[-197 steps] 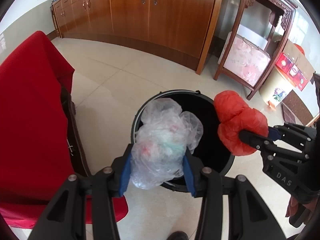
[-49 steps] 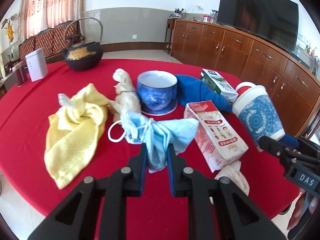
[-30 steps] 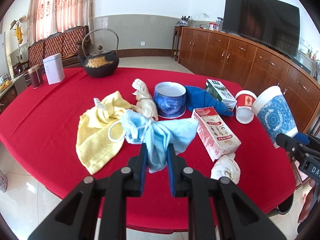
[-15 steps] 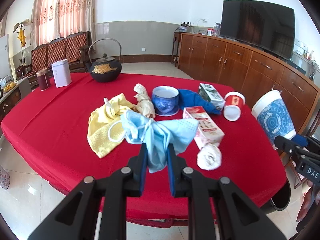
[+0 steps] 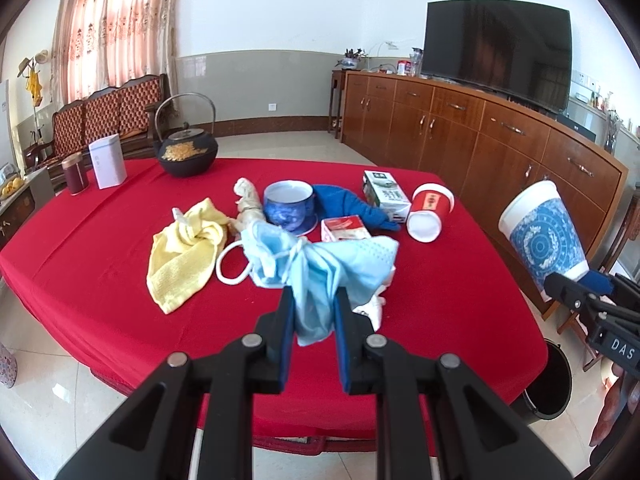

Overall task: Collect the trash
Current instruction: 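Carry the cup and mask over the black trash bin with both tools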

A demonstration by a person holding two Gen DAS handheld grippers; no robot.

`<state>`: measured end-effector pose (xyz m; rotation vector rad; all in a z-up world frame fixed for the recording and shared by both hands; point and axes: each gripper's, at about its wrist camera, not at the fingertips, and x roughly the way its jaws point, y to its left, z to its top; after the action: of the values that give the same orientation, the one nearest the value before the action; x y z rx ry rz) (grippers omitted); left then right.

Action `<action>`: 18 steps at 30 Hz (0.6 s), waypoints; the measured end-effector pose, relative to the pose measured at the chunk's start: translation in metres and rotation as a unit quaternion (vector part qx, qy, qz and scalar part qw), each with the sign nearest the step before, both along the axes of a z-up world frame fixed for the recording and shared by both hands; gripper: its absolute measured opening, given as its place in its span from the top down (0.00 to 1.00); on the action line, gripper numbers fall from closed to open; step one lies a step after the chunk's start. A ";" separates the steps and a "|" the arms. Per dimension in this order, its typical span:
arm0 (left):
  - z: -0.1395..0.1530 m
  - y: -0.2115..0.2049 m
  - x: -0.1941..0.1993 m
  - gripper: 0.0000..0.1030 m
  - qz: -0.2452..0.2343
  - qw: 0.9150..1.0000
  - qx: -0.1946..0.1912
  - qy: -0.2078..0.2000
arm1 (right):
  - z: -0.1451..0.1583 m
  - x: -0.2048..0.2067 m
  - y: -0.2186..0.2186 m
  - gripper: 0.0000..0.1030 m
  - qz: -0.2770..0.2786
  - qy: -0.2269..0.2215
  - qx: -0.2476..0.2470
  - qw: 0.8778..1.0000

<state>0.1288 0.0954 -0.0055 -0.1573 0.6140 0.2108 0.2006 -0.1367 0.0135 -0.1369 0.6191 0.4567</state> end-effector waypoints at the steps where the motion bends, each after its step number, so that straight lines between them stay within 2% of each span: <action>1: 0.000 -0.002 0.000 0.81 0.000 1.000 0.000 0.000 | 0.000 0.001 -0.002 0.44 0.001 0.000 0.001 1.000; 11: -0.008 -0.008 0.010 0.81 0.005 1.000 0.003 0.010 | -0.008 0.012 -0.005 0.44 0.006 0.006 0.001 1.000; 18: -0.011 -0.034 0.020 0.81 -0.015 1.000 0.007 0.016 | -0.020 0.021 -0.034 0.44 -0.015 0.016 -0.001 1.000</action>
<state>0.1489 0.0612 -0.0167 -0.1305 0.6453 0.1886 0.2213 -0.1710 -0.0060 -0.1222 0.6516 0.4298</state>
